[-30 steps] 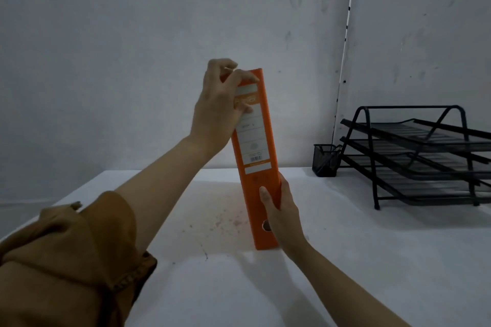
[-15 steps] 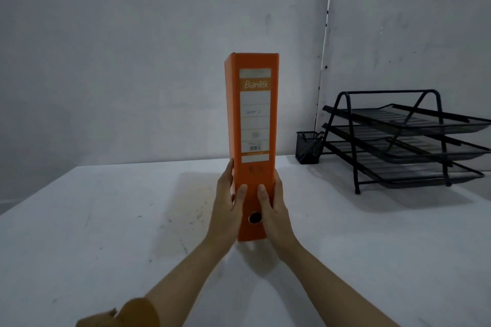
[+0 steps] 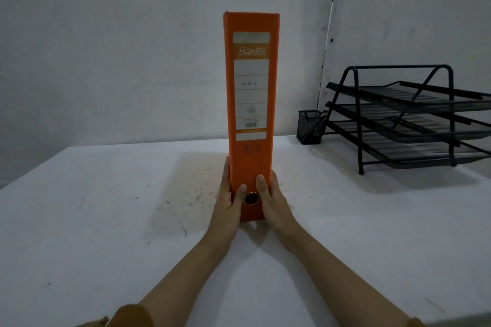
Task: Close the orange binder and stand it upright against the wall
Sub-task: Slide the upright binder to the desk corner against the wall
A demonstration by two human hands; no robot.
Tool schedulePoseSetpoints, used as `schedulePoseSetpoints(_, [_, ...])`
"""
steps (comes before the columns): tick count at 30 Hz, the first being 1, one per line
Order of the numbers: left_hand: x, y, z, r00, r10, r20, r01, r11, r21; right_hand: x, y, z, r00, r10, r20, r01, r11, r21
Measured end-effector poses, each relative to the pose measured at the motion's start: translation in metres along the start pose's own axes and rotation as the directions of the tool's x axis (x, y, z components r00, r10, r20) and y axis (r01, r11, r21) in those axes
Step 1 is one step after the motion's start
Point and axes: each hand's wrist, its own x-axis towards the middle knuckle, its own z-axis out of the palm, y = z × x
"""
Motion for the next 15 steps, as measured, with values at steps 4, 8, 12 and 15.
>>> schedulePoseSetpoints(4, [-0.001,-0.002,-0.009,0.999,-0.038,0.012,0.038,0.999,-0.01,-0.001,-0.003,0.004,0.999,0.004,0.044,-0.002,0.999,-0.037])
schedulePoseSetpoints(8, [-0.006,-0.007,-0.026,0.997,-0.068,0.025,0.068,0.997,0.026,-0.004,-0.006,0.016,0.997,-0.006,0.072,0.011,0.998,-0.063])
schedulePoseSetpoints(12, [-0.012,-0.008,-0.047,0.997,-0.07,0.023,0.068,0.996,0.057,-0.007,-0.011,0.032,0.995,-0.005,0.095,0.014,0.996,-0.092])
schedulePoseSetpoints(15, [-0.02,-0.003,-0.064,0.998,-0.063,-0.006,0.063,0.995,0.074,-0.01,-0.016,0.049,0.992,-0.008,0.128,0.02,0.995,-0.095])
